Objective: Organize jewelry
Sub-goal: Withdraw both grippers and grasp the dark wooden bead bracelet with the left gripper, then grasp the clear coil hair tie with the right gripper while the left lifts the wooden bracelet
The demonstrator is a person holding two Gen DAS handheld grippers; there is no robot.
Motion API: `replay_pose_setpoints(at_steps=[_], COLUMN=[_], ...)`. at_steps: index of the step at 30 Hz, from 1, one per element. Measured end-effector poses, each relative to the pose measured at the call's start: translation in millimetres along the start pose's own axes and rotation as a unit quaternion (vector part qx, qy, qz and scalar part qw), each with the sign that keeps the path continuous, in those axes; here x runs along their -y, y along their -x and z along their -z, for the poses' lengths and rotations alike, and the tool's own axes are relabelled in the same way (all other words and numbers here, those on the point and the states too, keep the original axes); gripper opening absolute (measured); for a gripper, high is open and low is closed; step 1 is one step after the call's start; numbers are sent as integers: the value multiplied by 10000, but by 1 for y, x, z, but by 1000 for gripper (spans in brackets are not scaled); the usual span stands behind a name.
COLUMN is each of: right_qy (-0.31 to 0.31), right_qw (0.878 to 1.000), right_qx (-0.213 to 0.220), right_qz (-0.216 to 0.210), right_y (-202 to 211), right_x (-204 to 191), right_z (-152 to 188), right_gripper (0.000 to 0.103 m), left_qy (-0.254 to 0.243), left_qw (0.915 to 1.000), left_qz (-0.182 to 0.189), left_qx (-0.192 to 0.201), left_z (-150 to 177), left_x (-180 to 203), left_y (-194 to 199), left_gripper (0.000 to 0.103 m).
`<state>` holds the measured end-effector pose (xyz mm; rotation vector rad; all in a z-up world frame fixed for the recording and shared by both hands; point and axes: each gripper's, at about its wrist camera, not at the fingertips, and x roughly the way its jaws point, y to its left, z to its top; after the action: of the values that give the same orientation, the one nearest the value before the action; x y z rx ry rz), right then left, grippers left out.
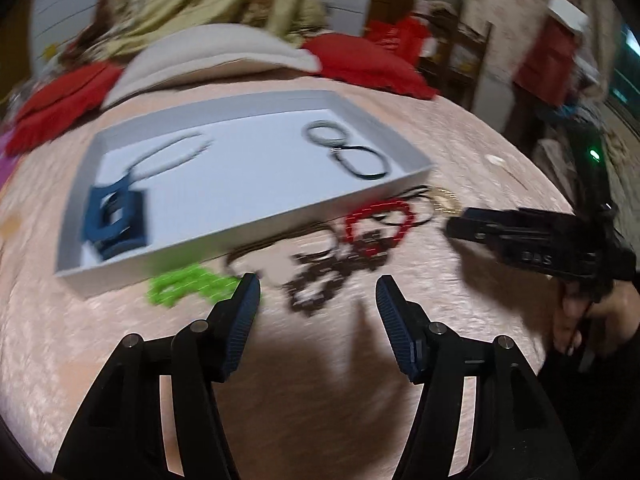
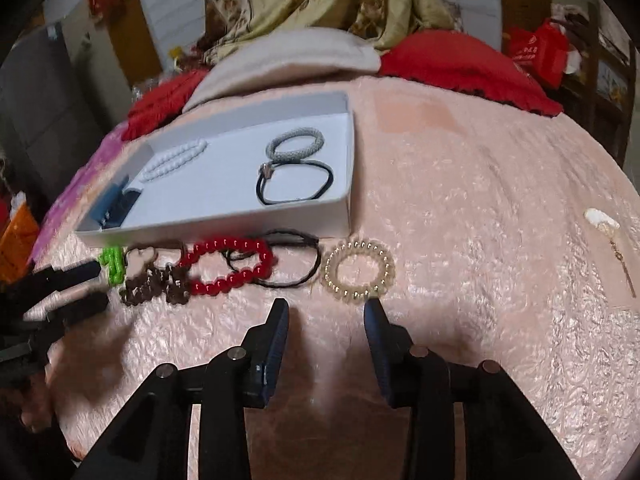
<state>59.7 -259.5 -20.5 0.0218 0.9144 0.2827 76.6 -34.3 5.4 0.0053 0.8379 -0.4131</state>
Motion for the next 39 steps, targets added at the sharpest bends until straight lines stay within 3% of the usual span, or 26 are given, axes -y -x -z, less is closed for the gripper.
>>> replay_pose_setpoints(at_steps=[4,9,13,16,18,19,24,30,36,39], right_qy=[-106,-295,-566,-629,-590,-560,-478,-539,215,472], right_qw=[9999,9995,9984,9980,9982,9984,9988,9980,9978,9967], right_qx=[60,83,55,33,33,34,87,307,31,28], right_qz=[16,43,-16,-3,8,5,43,137,622,662], right_y=[3,9,10,10,9,9,5,3,-19,-23], right_x=[4,17,29,31,29,28,28,35,18,11], right_z=[1,-1,-2,-3,-4,-5,-10,-22,-27,-27], right_gripper=[41,41,41,41,41,41,41,41,39,29], left_qy=[-208,-382,-569,-640,-634,-602,-594,-132,156,189], left_qw=[9996,9987,9980,9973,9971,9974,9974,9991,9987,9987], left_qz=[207,140,-93,-243,-322,-262,-22,382,473,463], left_qx=[-60,-303,-273,-259,-261,-284,-400,-126,53,59], left_z=[-8,-11,-11,-11,-11,-11,-8,-17,-24,-24], left_x=[10,17,23,25,25,25,27,9,-4,-6], left_y=[-10,-30,-36,-39,-39,-39,-35,-12,-2,-2], left_gripper=[60,50,49,33,12,10,9,8,8,8])
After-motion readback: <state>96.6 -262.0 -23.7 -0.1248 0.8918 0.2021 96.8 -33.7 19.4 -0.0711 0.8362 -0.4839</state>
